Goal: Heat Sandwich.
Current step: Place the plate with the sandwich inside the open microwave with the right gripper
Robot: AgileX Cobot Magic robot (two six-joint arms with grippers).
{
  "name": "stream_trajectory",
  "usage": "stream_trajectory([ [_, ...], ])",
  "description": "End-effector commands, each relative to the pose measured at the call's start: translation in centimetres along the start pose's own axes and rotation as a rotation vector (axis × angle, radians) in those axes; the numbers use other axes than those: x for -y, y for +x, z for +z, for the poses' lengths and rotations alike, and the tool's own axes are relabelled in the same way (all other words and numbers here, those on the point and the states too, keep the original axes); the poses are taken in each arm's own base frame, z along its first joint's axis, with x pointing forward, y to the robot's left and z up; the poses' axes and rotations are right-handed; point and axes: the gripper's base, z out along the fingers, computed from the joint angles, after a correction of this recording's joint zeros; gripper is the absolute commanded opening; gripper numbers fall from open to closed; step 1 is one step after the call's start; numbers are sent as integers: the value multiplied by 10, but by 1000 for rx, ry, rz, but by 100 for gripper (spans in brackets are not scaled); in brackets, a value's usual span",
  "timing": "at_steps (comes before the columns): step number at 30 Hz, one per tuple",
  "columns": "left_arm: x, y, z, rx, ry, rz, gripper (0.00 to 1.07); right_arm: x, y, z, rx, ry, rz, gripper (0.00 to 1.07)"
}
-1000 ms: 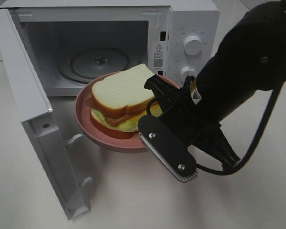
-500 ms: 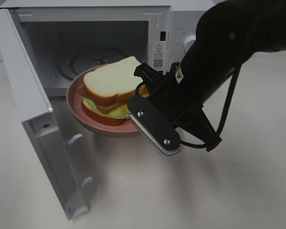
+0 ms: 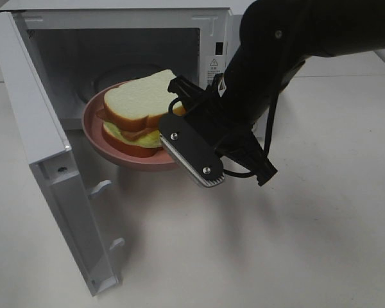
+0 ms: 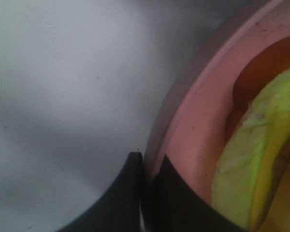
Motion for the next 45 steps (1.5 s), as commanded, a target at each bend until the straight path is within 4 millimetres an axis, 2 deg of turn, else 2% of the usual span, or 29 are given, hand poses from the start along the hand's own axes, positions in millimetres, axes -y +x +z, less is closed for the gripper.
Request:
stream_trajectory([
  [1,1,2,-3,28,6,-5,99,12,2,0,3,23,-7,0],
  [17,1,2,-3,28,6,-5,99,53,6,14,3,-2,-3,0],
  [28,1,2,-3,28,6,-5,99,72,8,27,-5,-16,16,0],
  [45,1,2,-3,28,6,-5,99,109,16,45,-44,0,114,2],
])
